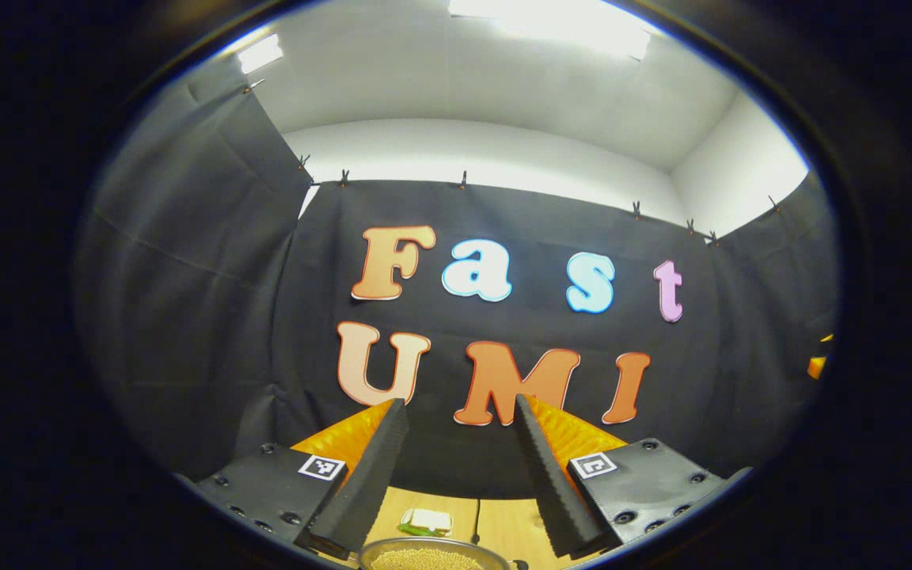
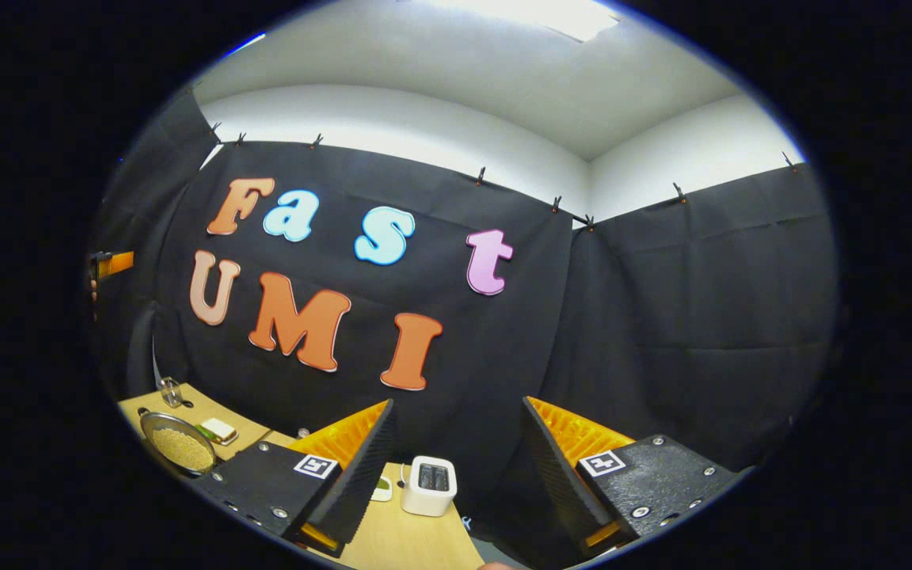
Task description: First push the handle of the pot to place it horizontally, then grasp the pot with both hands and set it on the induction cooktop.
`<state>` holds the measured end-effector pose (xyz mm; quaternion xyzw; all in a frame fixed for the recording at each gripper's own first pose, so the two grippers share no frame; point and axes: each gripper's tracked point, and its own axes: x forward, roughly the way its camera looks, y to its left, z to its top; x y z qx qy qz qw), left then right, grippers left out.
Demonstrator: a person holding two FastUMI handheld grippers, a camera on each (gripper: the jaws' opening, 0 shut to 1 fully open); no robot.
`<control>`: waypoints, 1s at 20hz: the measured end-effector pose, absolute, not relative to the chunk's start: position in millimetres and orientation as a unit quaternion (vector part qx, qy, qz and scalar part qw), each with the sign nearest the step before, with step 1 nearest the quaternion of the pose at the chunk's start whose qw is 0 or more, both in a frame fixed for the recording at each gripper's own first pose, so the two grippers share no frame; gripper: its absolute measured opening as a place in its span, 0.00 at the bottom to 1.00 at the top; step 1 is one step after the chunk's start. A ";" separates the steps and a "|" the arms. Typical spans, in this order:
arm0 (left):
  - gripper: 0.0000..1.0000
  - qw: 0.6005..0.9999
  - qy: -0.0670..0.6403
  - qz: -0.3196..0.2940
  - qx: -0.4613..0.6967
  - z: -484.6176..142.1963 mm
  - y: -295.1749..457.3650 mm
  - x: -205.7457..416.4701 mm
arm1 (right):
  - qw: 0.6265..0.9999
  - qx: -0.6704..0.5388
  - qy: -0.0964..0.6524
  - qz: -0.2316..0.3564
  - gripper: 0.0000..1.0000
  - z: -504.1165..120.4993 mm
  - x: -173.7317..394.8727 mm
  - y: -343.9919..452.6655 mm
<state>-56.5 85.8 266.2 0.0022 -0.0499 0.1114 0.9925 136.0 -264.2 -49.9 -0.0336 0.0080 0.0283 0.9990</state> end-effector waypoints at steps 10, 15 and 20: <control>0.97 0.988 -0.119 0.099 0.026 341.9 83.4 -71.6 | 0.997 0.002 -0.054 0.051 0.95 30.1 138.2 -230.9; 0.97 0.986 -0.131 0.090 0.044 348.0 83.4 -82.1 | 0.996 0.005 -0.070 0.061 0.95 43.5 137.5 -213.2; 0.96 0.986 -0.130 0.095 0.049 333.0 95.5 -86.4 | 0.995 0.001 -0.071 0.065 0.97 41.0 139.3 -205.5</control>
